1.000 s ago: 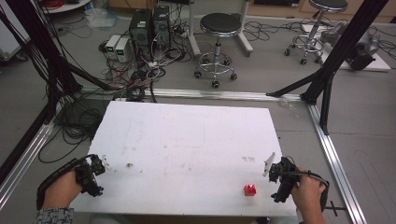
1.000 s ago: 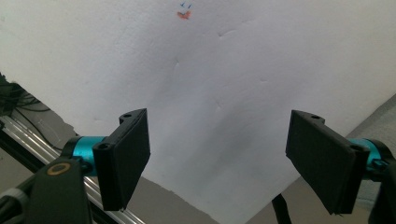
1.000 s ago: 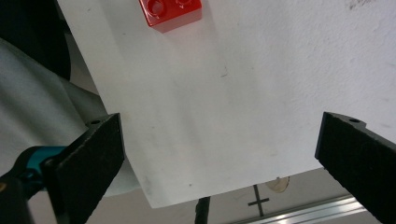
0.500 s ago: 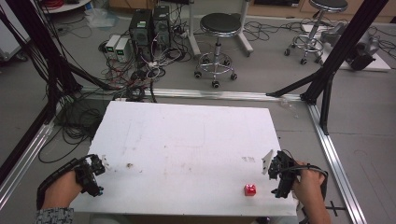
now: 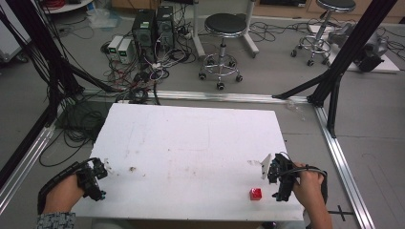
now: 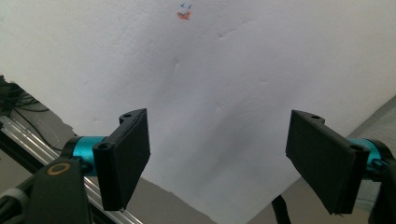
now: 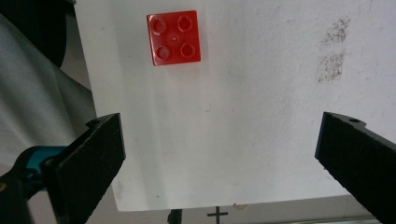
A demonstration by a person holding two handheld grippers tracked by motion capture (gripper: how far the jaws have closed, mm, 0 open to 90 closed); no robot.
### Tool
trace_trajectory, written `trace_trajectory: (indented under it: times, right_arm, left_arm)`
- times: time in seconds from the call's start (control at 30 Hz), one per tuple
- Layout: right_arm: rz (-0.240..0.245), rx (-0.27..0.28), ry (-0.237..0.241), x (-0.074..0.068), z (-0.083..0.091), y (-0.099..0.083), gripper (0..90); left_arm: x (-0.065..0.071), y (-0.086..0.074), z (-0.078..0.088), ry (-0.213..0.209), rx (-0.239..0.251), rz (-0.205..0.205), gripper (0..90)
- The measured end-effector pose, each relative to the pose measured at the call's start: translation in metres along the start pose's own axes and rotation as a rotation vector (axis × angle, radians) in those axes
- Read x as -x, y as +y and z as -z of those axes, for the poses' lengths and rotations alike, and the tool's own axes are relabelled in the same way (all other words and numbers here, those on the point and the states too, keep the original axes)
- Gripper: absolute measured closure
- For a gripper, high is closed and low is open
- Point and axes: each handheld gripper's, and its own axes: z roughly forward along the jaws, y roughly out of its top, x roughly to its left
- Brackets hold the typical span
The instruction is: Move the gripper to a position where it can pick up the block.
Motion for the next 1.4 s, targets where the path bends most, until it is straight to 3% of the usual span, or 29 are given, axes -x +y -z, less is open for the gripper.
trace_trajectory:
  times: [0.53, 1.03, 1.4]
  right_arm:
    - [0.054, -0.013, 0.053, -0.005, -0.036, 0.025, 0.8]
    - [0.05, -0.024, 0.085, -0.014, -0.067, 0.038, 0.7]
    - [0.046, -0.018, 0.087, -0.014, -0.07, 0.041, 0.8]
  left_arm:
    - [0.0, 0.001, -0.001, -0.003, 0.0, -0.004, 22.1]
    - [0.001, 0.001, -0.001, -0.006, 0.001, -0.004, 22.1]
    - [0.0, 0.001, -0.001, -0.006, 0.001, -0.006, 22.1]
